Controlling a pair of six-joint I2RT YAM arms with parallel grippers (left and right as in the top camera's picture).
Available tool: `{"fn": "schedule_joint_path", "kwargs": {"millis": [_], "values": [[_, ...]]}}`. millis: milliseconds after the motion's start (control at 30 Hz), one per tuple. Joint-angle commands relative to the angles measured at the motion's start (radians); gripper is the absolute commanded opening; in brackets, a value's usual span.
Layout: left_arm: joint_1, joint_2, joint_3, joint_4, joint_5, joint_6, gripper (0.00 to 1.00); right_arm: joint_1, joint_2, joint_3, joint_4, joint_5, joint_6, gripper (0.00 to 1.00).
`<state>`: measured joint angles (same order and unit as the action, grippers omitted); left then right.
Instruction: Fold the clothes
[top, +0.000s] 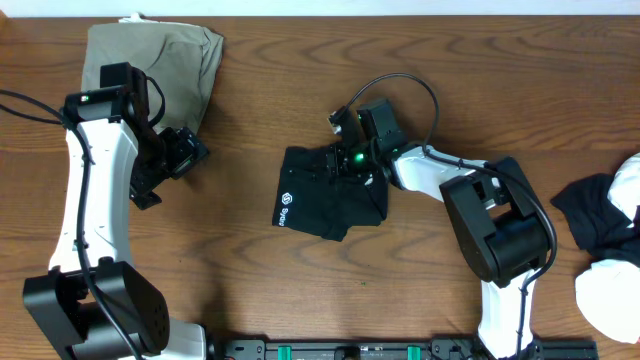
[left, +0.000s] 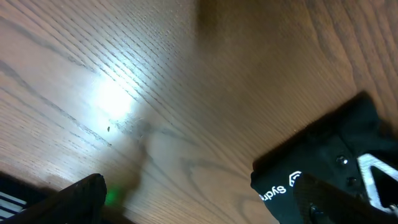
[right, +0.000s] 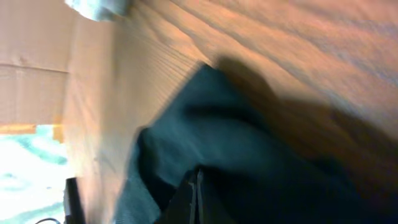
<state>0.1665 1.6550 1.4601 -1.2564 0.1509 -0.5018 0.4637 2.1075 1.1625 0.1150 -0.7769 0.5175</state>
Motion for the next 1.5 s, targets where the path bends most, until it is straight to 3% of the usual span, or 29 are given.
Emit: {"fn": "schedule_joint_path", "kwargs": {"millis": [0, 300, 567, 800, 1133, 1300, 1467], "values": [[0.0, 0.0, -0.003, -0.008, -0.002, -0.015, 0.98, -0.037, -0.079, 0.002, 0.034, -0.11, 0.011, 0.01], [0.0, 0.0, -0.003, -0.01, -0.002, -0.015, 0.98, -0.028, -0.368, 0.002, -0.093, -0.13, 0.078, 0.01], [0.0, 0.0, -0.003, -0.01, -0.002, -0.016, 0.98, 0.108, -0.353, -0.008, -0.406, 0.051, 0.012, 0.01], [0.0, 0.0, -0.003, -0.018, -0.001, -0.016, 0.98, 0.198, -0.209, -0.06, -0.31, 0.068, 0.013, 0.01], [0.0, 0.0, -0.003, -0.021, -0.001, -0.016, 0.98, 0.189, 0.005, -0.066, -0.219, 0.054, 0.008, 0.01], [0.0, 0.0, -0.003, -0.021, -0.002, -0.016, 0.98, 0.189, -0.044, -0.066, -0.193, 0.044, 0.005, 0.01], [0.0, 0.0, -0.003, -0.021, -0.002, -0.015, 0.98, 0.152, -0.227, -0.066, -0.248, 0.043, 0.005, 0.01]]}}
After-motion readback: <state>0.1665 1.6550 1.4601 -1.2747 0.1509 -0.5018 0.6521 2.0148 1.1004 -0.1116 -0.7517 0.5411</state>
